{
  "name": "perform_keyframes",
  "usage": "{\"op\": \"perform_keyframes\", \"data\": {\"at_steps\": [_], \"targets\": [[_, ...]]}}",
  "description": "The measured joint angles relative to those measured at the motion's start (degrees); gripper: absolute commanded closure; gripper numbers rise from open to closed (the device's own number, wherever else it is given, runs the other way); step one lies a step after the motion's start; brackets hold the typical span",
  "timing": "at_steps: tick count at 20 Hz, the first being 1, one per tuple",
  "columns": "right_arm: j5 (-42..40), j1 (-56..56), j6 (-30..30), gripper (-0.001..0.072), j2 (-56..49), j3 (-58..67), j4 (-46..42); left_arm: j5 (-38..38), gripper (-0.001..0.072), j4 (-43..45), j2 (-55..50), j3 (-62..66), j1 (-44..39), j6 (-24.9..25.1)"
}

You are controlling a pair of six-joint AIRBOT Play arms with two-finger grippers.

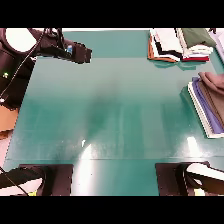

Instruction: Fold the shirts.

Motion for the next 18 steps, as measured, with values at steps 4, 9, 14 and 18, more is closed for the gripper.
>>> {"op": "perform_keyframes", "data": {"at_steps": [4, 9, 14, 18], "targets": [[0.17, -5.11, -0.13, 0.0164, 5.95, -12.61, -4.11, -0.68, 0.0683, 0.0, 0.0, 0.0, 0.0, 0.98], [-0.11, -11.1, 0.13, 0.0156, 10.71, -15.54, -4.85, -0.98, 0.0682, 0.0, 0.0, 0.0, 0.0, 1.51], [-4.79, -8.17, 0.7, 0.0158, 13.6, -7.98, 6.01, -0.74, 0.0682, -0.02, 0.0, 0.0, 0.0, 1.66], [-6.67, 4.98, 0.87, 0.0159, 14.21, -4.9, 16.72, -0.46, 0.0682, 0.0, 0.0, 0.0, 0.0, 1.66]]}}
